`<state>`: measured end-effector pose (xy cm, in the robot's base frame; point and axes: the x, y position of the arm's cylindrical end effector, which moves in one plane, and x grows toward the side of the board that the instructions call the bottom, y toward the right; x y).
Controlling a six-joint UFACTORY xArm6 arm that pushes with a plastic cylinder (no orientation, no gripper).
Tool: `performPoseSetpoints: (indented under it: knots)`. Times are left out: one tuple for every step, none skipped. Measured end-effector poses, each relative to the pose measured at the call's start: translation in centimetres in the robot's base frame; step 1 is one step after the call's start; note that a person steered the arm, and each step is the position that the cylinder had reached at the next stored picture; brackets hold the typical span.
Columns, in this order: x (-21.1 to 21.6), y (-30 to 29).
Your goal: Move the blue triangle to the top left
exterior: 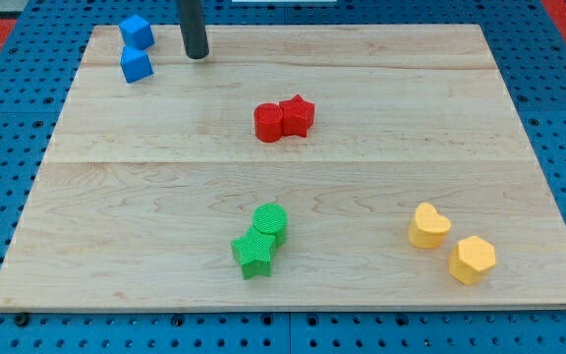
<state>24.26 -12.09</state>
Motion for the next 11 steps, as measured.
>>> performPoseSetpoints:
  knots:
    - [-0.2,0.2]
    - [0.6,0.7]
    - [1.4,1.5]
    - [5.1,3.7]
    - [12.4,3.8]
    - [11.8,3.3]
    - [11.8,3.1]
    - [11.5,2.5]
    - [10.6,-2.2]
    - [7.0,-4.9]
    - [5.6,-5.1]
